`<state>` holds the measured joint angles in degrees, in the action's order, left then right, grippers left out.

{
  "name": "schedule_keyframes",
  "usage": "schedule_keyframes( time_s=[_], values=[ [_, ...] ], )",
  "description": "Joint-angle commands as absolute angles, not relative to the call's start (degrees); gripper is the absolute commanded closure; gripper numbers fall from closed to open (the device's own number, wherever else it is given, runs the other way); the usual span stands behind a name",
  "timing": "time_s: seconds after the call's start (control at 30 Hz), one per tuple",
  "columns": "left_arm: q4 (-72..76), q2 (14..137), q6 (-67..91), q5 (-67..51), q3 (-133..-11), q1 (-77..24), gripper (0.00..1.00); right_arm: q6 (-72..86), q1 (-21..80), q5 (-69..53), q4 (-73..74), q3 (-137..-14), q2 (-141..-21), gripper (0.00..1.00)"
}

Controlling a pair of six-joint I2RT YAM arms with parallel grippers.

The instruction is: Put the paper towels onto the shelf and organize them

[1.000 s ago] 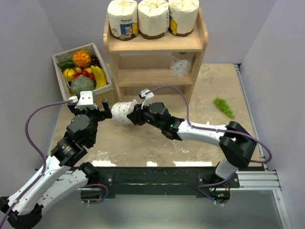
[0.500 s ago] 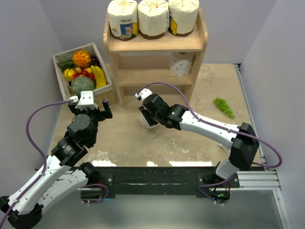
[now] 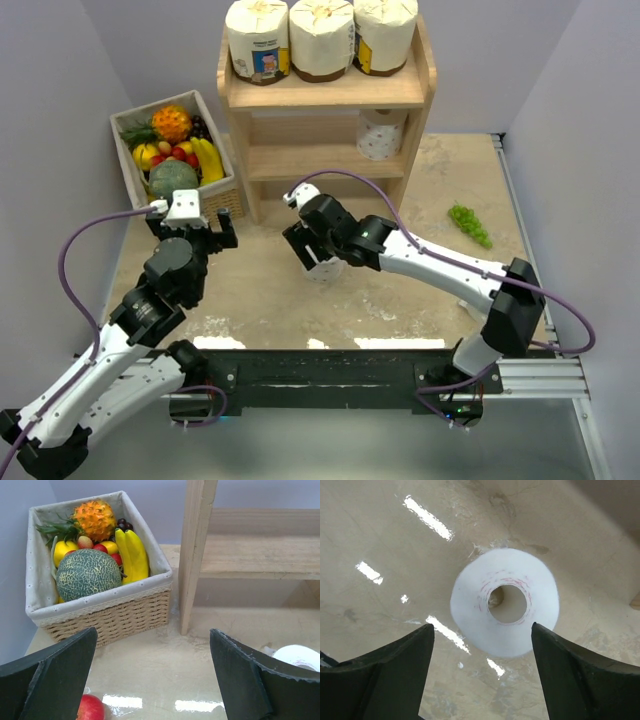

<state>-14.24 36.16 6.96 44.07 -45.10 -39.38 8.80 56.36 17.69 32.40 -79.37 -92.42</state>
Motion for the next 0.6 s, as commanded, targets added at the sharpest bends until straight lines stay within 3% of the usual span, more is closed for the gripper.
schedule_keyframes(
  time_s=[0.0, 0.4, 0.57],
  values=[
    [-12.1, 37.6, 7.6, 42.1, -45.5, -39.2, 0.00, 11.9, 56.7, 17.2, 30.7, -79.2, -84.7, 0.17],
    [-19.1, 61.5, 4.9, 19.8, -57.6, -41.7, 0.10, 20.4, 56.8, 18.5, 34.0, -67.0, -61.9, 0.15],
    [-17.9, 67.2, -5.3, 11.8, -58.8, -46.5, 0.10, 25.0, 56.7, 25.2, 35.8, -62.9, -48.4, 0.15]
  ],
)
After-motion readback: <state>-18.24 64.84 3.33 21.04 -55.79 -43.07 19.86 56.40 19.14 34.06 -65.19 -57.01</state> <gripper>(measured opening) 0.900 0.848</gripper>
